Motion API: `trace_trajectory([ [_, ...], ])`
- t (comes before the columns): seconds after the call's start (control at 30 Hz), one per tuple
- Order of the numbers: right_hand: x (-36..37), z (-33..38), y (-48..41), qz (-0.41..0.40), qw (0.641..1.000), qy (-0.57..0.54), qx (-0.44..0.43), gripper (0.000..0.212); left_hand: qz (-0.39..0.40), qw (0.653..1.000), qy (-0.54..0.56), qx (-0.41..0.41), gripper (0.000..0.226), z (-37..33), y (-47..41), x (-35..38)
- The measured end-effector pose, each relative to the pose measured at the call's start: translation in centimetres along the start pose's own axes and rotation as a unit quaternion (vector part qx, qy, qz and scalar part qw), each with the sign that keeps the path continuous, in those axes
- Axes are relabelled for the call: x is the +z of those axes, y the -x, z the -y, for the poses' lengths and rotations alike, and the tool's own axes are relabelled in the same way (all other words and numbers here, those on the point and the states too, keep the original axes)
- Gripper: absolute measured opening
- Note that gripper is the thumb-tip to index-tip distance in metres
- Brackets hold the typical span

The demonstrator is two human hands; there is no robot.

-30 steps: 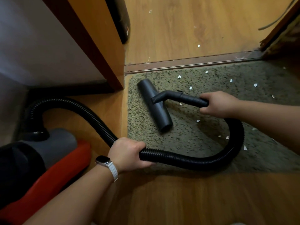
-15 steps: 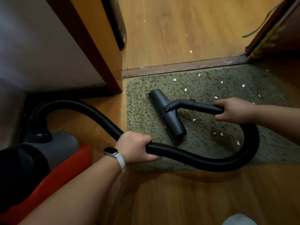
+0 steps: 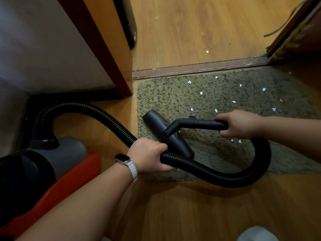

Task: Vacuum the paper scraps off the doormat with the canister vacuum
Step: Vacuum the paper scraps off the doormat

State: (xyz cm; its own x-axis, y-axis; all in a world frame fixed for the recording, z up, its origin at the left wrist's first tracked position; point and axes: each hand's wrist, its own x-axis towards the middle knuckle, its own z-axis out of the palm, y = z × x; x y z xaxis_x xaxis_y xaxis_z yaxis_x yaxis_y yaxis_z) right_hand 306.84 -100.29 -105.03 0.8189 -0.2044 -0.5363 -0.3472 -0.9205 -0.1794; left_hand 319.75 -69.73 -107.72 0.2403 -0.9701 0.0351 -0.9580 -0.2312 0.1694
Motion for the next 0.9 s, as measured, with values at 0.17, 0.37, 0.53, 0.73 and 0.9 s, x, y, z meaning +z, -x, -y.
trace_trajectory([
  [0.17,-0.8,-2.1,0.3,-0.030,0.997,-0.045,0.062,0.017,0.013,1.000,-0.007,-0.014,0.059,-0.1,0.1,0.3],
  [0.37,-0.8,-3.7,0.9,-0.053,0.991,-0.057,0.110,0.016,0.011,1.000,-0.013,-0.023,0.060,-0.3,-0.1,0.6],
  [0.53,0.1,-1.6,0.9,-0.020,0.998,-0.025,0.050,0.018,0.015,1.000,-0.019,0.008,0.056,-0.5,-0.2,0.5],
  [0.73,0.3,-0.5,0.8,0.018,1.000,-0.005,-0.002,0.017,0.027,1.000,-0.007,0.008,0.055,-0.7,0.0,0.8],
  [0.9,-0.8,-2.9,1.4,0.014,0.998,-0.015,0.058,0.020,0.024,1.000,-0.007,0.003,0.059,-0.8,-0.1,0.9],
])
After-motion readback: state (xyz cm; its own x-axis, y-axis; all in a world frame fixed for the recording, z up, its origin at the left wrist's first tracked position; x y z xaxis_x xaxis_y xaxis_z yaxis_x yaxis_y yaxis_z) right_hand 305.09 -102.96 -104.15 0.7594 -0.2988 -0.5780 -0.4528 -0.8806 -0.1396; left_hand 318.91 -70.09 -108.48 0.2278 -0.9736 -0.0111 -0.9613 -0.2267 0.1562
